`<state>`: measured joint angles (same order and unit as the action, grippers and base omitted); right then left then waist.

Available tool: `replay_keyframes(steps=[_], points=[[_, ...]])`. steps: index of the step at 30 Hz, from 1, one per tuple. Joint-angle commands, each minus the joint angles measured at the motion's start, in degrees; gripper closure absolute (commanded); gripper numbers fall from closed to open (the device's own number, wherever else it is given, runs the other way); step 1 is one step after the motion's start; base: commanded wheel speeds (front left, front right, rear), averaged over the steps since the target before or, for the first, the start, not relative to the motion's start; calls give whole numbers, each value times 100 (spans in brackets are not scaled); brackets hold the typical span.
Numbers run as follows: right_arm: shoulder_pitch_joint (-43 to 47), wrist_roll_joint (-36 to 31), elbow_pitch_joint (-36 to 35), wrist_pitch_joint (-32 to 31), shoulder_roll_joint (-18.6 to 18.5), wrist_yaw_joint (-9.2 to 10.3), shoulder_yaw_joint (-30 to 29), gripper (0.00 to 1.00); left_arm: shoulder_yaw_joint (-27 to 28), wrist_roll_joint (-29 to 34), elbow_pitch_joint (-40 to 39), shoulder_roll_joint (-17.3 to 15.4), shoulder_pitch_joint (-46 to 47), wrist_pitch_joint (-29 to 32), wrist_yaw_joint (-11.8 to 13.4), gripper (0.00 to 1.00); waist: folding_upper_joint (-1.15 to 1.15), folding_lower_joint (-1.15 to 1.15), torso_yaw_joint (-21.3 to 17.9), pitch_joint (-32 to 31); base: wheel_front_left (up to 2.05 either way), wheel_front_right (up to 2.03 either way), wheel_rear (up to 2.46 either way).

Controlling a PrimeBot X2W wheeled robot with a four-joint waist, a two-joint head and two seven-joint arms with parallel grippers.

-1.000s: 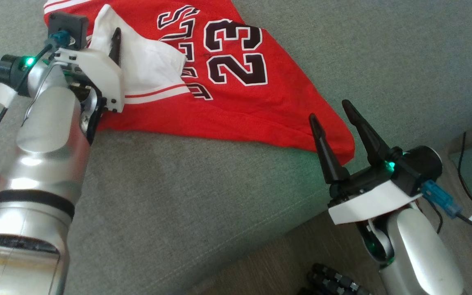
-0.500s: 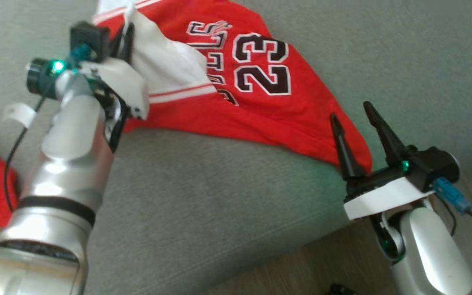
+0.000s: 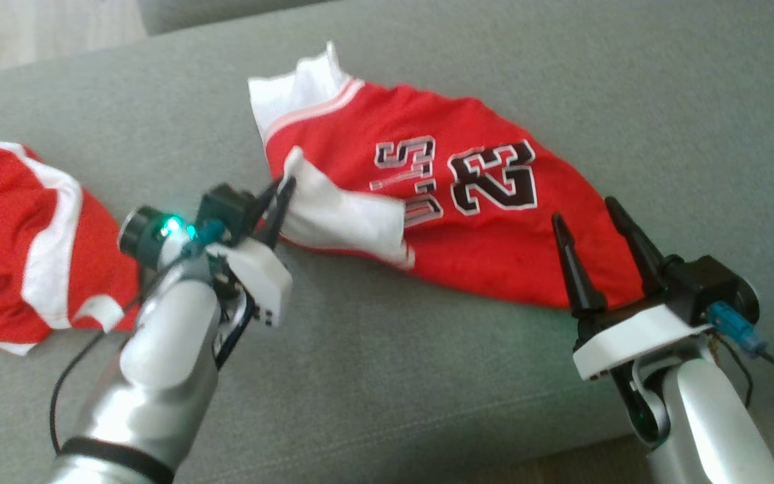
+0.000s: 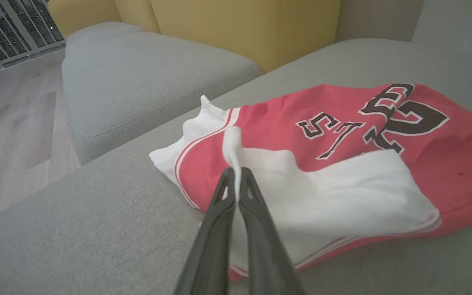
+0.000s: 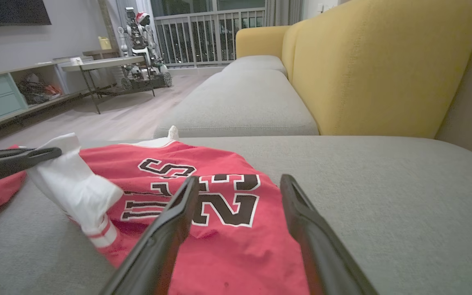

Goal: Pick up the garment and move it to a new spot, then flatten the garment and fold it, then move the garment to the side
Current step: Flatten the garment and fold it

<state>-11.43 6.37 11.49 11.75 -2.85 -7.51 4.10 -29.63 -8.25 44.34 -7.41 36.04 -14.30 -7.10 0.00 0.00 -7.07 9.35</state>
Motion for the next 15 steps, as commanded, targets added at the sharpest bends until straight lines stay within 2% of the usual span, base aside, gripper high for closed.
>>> replay_keyframes(steps=[1,4,5,6,7,15], points=[[-52,-3,-162,-9,-3,2,133,0,130,-2,-229,-186,179,-69,-10,100,0,0,141,-159,0,0,0],[7,6,-154,-44,-3,2,149,0,35,16,-499,-242,-65,-69,-9,100,0,0,215,-280,0,0,0],[28,6,-154,-58,-3,2,144,0,19,3,-579,-244,-162,-69,-1,93,0,0,238,-320,0,0,0],[48,6,-157,-73,-3,2,137,0,13,-8,-664,-247,-263,-69,27,33,0,0,260,-357,0,0,0],[67,4,-160,-88,-3,2,129,0,13,-26,-742,-247,-373,-69,66,0,0,0,284,-396,0,0,0],[237,29,-213,-162,-3,2,113,0,204,-329,-1498,-248,-1503,-69,499,0,0,0,400,-624,0,0,0]])
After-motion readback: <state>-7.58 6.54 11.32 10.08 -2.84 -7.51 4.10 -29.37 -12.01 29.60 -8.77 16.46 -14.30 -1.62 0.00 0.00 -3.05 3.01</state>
